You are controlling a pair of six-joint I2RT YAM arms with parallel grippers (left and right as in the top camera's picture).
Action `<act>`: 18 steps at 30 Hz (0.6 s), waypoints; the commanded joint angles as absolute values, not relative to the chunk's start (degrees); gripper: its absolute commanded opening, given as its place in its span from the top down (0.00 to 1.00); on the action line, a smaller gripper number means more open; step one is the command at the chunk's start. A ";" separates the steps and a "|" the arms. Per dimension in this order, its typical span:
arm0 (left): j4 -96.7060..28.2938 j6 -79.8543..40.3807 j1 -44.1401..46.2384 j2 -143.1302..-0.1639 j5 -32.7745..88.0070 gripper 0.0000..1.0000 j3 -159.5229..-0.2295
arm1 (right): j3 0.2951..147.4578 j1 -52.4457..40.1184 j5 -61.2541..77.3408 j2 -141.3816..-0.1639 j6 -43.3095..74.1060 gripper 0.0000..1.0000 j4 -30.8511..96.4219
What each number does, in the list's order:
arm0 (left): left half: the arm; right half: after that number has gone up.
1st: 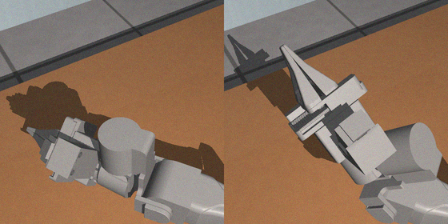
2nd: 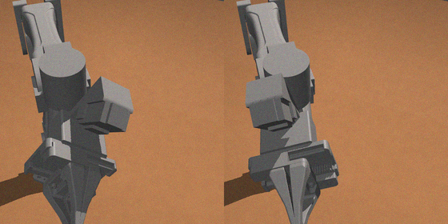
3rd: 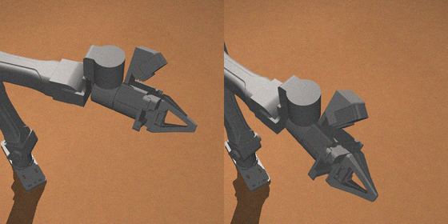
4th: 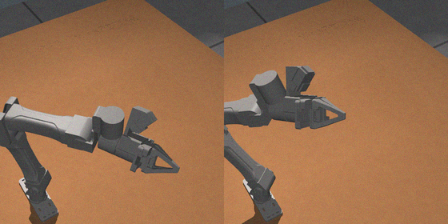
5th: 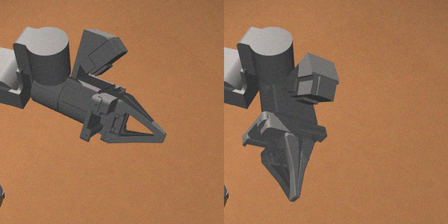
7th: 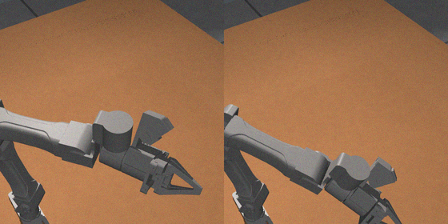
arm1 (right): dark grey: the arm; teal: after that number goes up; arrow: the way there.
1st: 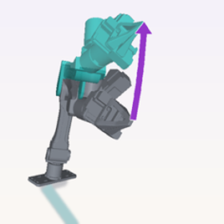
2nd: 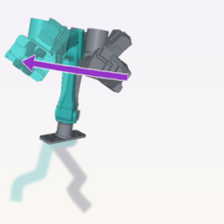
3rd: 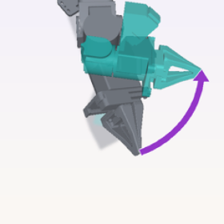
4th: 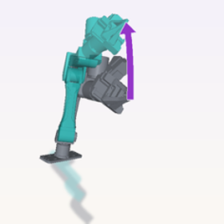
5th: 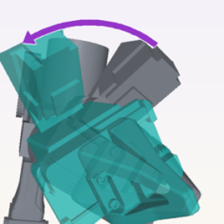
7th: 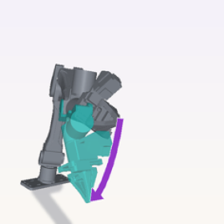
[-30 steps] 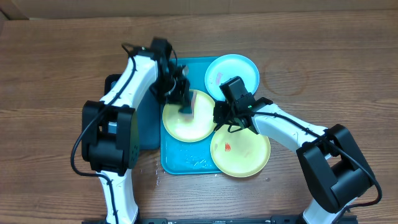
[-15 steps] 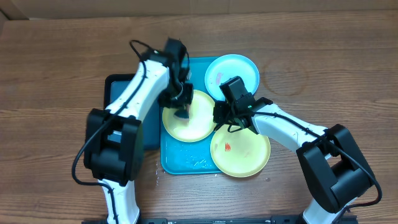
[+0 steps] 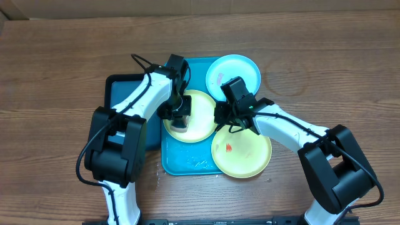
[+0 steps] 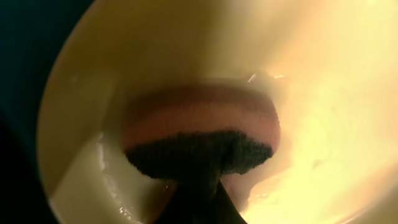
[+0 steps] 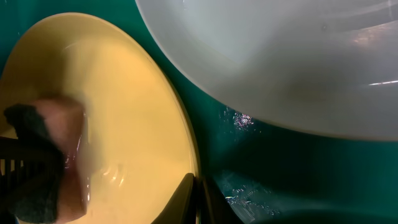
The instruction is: Clean dirty plates on tray and stack at the side
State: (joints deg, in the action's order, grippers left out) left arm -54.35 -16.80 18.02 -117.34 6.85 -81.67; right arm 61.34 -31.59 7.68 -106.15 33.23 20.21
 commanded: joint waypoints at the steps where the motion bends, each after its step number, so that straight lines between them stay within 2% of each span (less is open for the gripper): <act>1: -51.00 -18.02 18.41 -116.88 14.57 0.96 -78.35 | 61.12 -31.86 8.23 -106.80 33.26 0.94 19.81; 7: -45.98 -17.65 17.96 -116.79 25.43 0.96 -76.99 | 61.12 -31.86 8.23 -106.80 33.23 0.94 19.81; 11: -47.86 -14.79 16.12 -116.49 32.84 0.96 -81.17 | 61.12 -31.86 8.23 -106.80 33.23 0.94 19.81; 15: -53.47 -12.99 13.85 -115.35 31.94 0.96 -88.23 | 61.12 -31.86 8.23 -106.80 33.23 0.94 19.81; 18: -57.28 -12.64 13.10 -114.24 26.24 0.96 -92.12 | 61.12 -31.86 8.23 -106.80 33.23 0.94 19.81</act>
